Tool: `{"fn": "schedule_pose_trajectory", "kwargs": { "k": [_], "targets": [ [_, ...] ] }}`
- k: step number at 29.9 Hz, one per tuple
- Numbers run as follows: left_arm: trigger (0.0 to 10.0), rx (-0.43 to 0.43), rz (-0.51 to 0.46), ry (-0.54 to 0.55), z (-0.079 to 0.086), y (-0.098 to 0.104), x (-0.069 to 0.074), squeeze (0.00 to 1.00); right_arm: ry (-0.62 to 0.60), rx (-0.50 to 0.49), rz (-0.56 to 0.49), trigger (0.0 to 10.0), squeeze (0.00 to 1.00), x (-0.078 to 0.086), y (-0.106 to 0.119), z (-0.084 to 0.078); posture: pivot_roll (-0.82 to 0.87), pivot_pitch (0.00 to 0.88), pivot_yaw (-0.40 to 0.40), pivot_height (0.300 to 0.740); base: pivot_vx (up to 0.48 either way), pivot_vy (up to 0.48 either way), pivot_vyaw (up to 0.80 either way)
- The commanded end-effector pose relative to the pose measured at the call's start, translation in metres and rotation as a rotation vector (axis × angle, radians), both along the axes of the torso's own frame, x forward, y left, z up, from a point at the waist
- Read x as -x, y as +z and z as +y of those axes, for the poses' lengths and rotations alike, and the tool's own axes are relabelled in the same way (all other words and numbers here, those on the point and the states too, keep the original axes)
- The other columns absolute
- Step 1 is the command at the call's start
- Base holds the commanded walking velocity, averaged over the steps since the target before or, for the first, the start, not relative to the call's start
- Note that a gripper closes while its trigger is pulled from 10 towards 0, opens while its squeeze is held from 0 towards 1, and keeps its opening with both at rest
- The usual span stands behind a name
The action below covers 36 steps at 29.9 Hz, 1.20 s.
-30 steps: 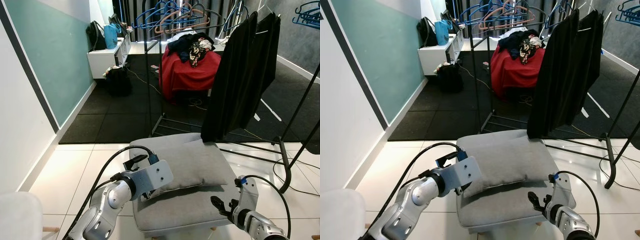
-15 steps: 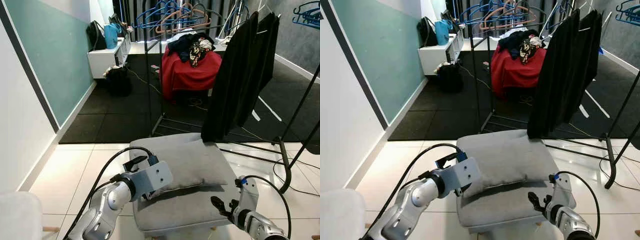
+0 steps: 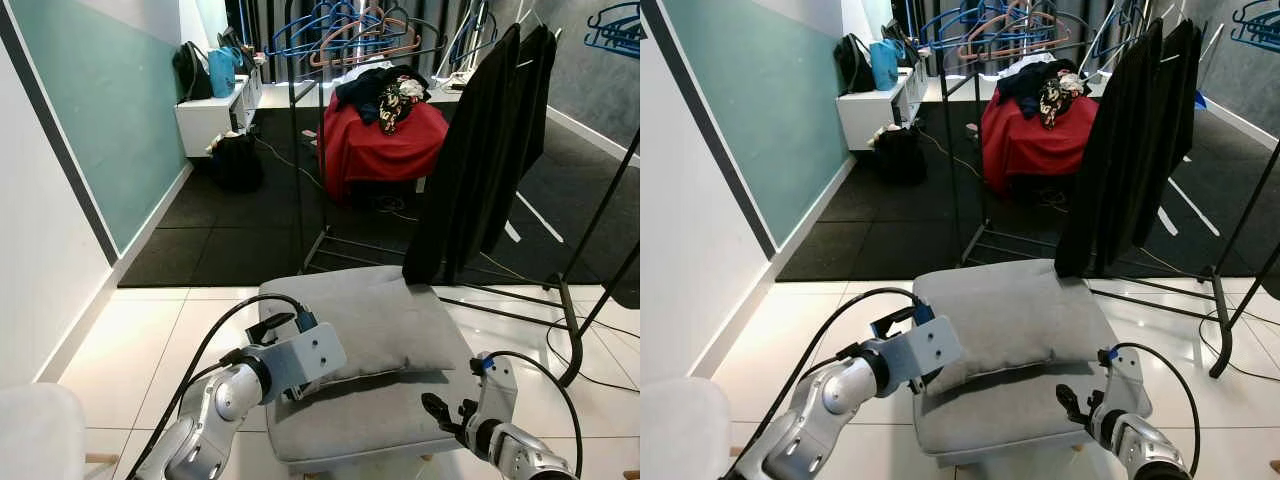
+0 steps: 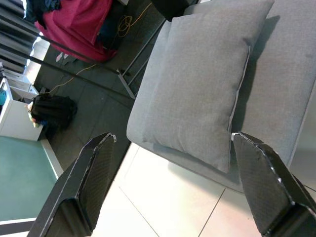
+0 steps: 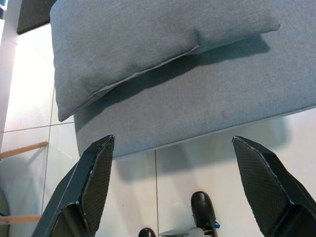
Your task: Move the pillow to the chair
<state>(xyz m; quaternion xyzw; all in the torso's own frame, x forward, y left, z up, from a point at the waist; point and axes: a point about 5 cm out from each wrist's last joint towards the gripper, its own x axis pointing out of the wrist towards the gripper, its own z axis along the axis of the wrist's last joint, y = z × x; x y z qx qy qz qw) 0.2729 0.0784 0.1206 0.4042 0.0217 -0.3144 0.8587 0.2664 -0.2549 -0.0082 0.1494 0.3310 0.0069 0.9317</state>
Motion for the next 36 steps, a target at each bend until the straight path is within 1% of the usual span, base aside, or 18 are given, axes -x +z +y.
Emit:
{"fn": "schedule_pose_trajectory", "kwargs": {
  "k": [1, 25, 36],
  "targets": [
    [10.0, -0.005, 0.001, -0.008, -0.0018, 0.0013, 0.0008, 0.0, -0.005, -0.008, 0.007, 10.0, 0.0, 0.001, -0.0006, -0.0007, -0.11, 0.002, 0.017, 0.725, 0.0, 0.0, 0.0],
    [10.0, -0.004, -0.001, -0.008, -0.0022, 0.0025, -0.0001, 0.0, -0.006, -0.011, 0.009, 10.0, 0.0, 0.0004, 0.0001, -0.0011, -0.09, 0.014, 0.011, 0.725, 0.0, 0.0, 0.0],
    [10.0, -0.005, -0.002, -0.008, -0.0018, 0.0027, -0.0005, 0.0, -0.007, -0.014, 0.01, 10.0, 0.0, 0.0001, 0.0001, -0.0005, -0.1, 0.012, 0.025, 0.725, 0.0, 0.0, 0.0]
  ]
}}
